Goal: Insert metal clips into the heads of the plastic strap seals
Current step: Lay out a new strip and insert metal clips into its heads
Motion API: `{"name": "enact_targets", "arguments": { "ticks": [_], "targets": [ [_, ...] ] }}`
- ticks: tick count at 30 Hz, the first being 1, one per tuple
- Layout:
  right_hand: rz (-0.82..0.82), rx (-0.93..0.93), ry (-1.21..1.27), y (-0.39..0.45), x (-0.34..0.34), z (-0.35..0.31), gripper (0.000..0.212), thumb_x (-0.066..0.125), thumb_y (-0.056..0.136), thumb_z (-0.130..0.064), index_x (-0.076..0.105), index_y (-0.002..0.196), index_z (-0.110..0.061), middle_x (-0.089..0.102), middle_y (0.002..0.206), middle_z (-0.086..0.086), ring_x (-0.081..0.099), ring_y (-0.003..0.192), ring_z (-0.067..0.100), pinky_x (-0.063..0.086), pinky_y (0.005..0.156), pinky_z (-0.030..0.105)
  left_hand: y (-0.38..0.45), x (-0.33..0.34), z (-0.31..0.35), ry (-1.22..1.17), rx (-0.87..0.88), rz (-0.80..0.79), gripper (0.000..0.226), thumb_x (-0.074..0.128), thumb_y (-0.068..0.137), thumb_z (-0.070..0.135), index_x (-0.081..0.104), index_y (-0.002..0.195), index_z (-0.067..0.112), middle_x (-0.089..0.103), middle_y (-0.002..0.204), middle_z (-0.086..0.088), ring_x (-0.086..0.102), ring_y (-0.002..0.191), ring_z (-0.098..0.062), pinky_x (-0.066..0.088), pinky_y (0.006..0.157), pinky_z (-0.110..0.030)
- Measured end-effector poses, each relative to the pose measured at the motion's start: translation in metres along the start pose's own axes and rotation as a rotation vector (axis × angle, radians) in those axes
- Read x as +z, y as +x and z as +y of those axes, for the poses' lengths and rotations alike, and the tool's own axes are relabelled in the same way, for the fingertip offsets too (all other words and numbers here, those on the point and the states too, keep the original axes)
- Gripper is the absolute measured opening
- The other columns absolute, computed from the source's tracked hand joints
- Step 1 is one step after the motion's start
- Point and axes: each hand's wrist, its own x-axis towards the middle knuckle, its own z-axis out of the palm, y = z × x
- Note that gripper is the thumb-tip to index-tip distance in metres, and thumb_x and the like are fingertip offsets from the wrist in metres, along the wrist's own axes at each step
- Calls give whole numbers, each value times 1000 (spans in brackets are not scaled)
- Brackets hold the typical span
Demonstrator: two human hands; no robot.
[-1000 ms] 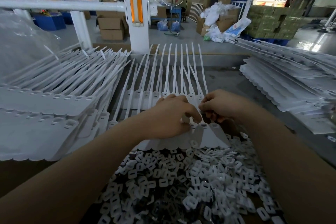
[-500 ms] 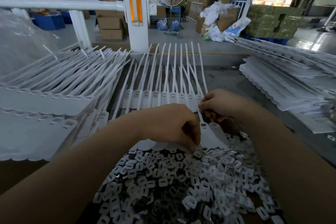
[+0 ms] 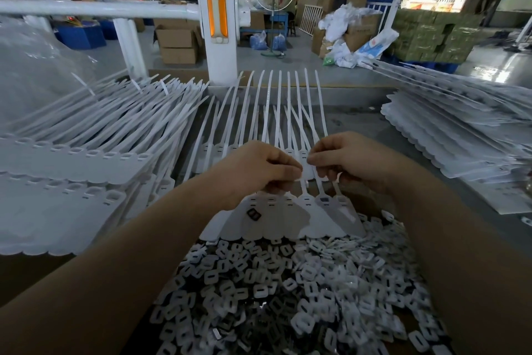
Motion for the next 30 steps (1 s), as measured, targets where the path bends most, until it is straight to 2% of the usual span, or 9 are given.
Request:
{"name": "enact_targets", "arguments": {
  "ticks": [4, 8, 11, 15, 18, 22, 25, 30],
  "targets": [
    [-177, -129, 18, -4, -1, -5, 10, 73, 84, -12, 69, 89, -19, 71, 76, 2, 59, 55, 8, 41, 42, 19, 1, 2, 0, -156, -79, 32, 6, 66, 89, 4, 68, 95, 6, 71, 67, -1, 67, 62, -8, 52, 56, -17],
    [-246, -202, 11, -8, -1, -8, 17, 73, 83, -6, 69, 90, -21, 70, 78, 3, 57, 56, 11, 42, 45, 20, -1, 2, 2, -221, -113, 63, 9, 66, 88, 0, 64, 97, 4, 69, 64, -2, 67, 59, -10, 52, 54, -18],
    [-248, -223, -3, -9, -1, -9, 16, 75, 81, -8, 71, 87, -23, 71, 84, 8, 57, 58, 11, 44, 47, 21, -1, 3, 3, -292, -148, 68, 9, 66, 87, -1, 64, 95, 3, 69, 63, -4, 67, 59, -12, 54, 55, -21],
    [-228, -233, 2, -9, 0, -9, 7, 76, 82, -16, 73, 84, -22, 69, 72, -2, 57, 53, 6, 44, 46, 18, -1, 5, 3, -397, -198, 88, 8, 66, 87, -2, 64, 94, 2, 70, 66, -8, 69, 59, -14, 57, 56, -24],
    [-168, -220, 16, -7, 1, -8, 4, 73, 85, -20, 73, 85, -17, 71, 73, 1, 57, 53, 6, 43, 45, 17, -1, 6, 5, -417, -199, 58, 10, 63, 89, -3, 64, 98, 2, 71, 69, -10, 69, 59, -15, 56, 54, -23],
    [-111, -165, -3, -5, 3, -5, 11, 66, 91, -22, 73, 87, -14, 70, 72, 2, 55, 55, 9, 42, 45, 19, -1, 4, 5, -341, -138, 40, 10, 60, 92, -1, 65, 99, 3, 74, 77, -10, 70, 65, -15, 57, 59, -24],
    [-99, -156, -17, -4, 4, -4, 14, 66, 91, -24, 72, 84, -14, 68, 69, 1, 54, 55, 9, 41, 45, 19, 0, 4, 4, -262, -89, 58, 7, 65, 90, 6, 67, 96, 4, 75, 80, -9, 70, 67, -14, 56, 60, -22],
    [-80, -105, -32, -3, 6, -7, 15, 66, 91, -26, 72, 83, -15, 67, 67, -2, 55, 55, 6, 41, 45, 18, 4, 6, 0, -69, -25, 144, 3, 69, 89, 11, 70, 88, 8, 74, 71, -1, 70, 64, -8, 52, 56, -16]
  ]
}}
